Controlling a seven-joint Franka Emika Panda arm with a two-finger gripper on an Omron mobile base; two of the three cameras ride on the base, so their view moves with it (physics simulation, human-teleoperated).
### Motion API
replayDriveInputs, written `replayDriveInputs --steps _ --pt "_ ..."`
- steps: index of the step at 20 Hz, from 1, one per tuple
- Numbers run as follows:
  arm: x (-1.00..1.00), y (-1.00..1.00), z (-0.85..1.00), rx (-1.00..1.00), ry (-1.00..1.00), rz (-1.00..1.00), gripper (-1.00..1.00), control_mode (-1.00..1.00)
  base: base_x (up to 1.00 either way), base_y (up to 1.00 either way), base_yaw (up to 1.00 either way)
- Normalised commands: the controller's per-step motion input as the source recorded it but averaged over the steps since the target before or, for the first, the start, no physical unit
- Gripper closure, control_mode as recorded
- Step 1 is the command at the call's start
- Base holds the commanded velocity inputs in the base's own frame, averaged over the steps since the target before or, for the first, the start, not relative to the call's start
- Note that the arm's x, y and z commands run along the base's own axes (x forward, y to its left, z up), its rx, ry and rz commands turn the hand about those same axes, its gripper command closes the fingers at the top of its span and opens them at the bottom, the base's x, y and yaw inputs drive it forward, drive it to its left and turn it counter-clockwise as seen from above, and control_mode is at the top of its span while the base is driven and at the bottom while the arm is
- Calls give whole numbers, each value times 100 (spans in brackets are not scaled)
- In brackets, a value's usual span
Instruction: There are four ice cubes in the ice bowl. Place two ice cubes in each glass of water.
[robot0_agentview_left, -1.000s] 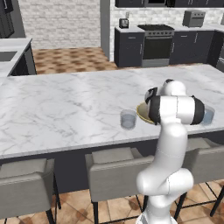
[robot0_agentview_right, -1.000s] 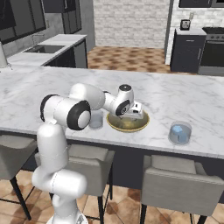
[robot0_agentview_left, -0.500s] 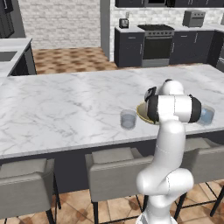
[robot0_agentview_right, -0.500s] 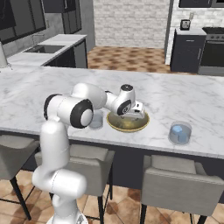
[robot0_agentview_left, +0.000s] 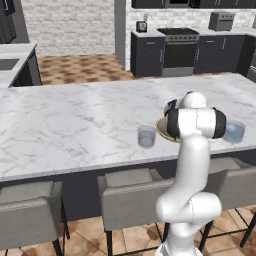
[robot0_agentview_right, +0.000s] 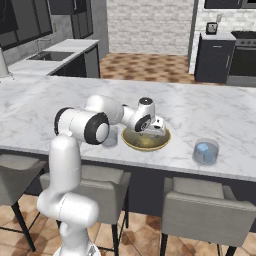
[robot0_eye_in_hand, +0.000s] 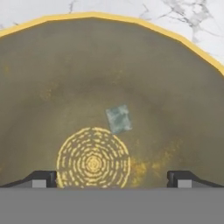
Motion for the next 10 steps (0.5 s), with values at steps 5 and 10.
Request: replayDriveInputs --steps 5,10 --pt "15 -4 -13 0 0 0 -100 -100 0 0 0" --pt "14 -4 -13 0 0 0 -100 -100 0 0 0"
